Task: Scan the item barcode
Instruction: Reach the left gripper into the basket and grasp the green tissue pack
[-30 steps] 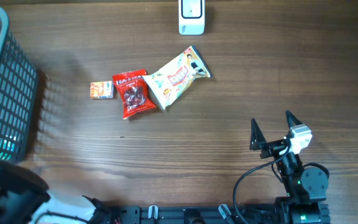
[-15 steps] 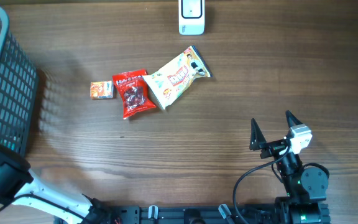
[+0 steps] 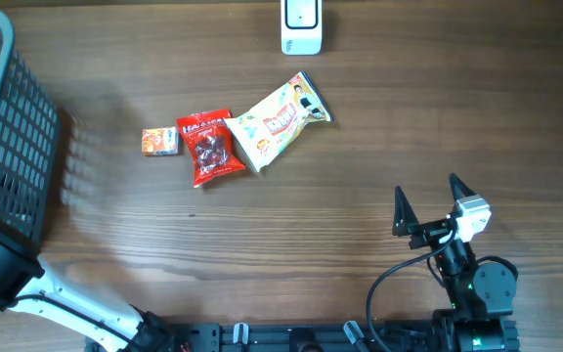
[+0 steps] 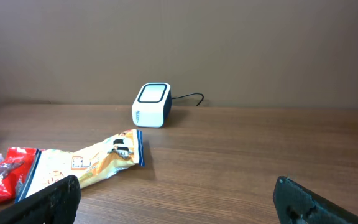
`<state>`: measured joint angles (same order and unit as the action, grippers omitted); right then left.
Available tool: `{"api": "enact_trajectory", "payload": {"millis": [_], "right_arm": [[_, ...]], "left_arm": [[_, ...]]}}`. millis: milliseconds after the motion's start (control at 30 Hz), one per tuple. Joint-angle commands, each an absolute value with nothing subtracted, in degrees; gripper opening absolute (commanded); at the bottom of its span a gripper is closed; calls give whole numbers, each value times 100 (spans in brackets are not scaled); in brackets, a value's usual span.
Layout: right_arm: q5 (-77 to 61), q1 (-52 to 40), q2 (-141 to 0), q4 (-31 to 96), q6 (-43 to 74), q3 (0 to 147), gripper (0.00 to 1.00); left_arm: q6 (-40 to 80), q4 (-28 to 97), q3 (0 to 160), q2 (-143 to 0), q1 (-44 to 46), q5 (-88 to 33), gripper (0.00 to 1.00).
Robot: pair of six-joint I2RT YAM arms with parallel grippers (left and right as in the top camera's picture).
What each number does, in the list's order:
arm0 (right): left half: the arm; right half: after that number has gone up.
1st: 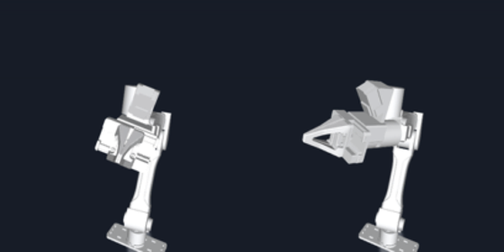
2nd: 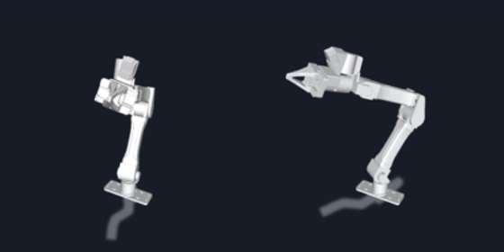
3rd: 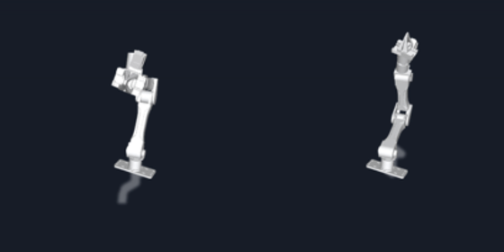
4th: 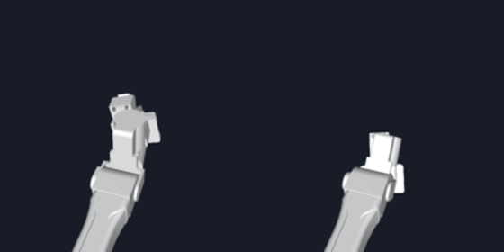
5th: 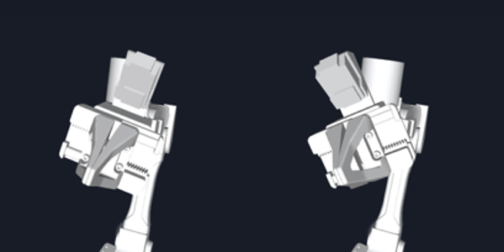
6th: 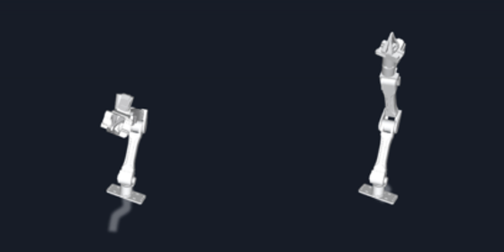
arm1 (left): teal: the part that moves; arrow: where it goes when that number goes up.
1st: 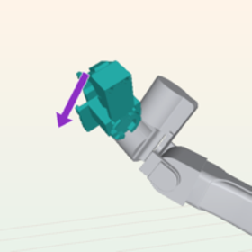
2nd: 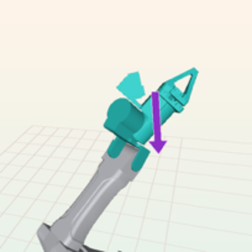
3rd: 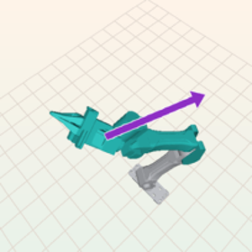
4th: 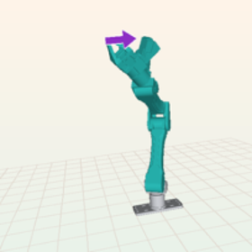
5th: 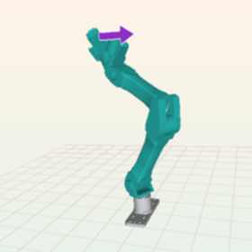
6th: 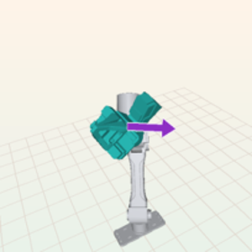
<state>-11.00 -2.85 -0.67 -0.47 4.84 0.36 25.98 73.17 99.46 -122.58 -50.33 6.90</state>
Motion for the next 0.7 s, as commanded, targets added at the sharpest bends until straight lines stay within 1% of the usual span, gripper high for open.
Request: {"api": "enact_trajectory", "payload": {"millis": [0, 400, 667], "right_arm": [[-1031, -305, -27, -75, 449, 30, 100], [-1031, -305, -27, -75, 451, 30, 100], [-1028, -305, -27, -75, 451, 30, 100]], "left_arm": [[2244, 7179, 9909, -12311, -5063, 429, 100], [2274, 6960, 9574, -12315, -5065, 412, 97], [2272, 6805, 9428, -12313, -5065, 456, 86]]}}
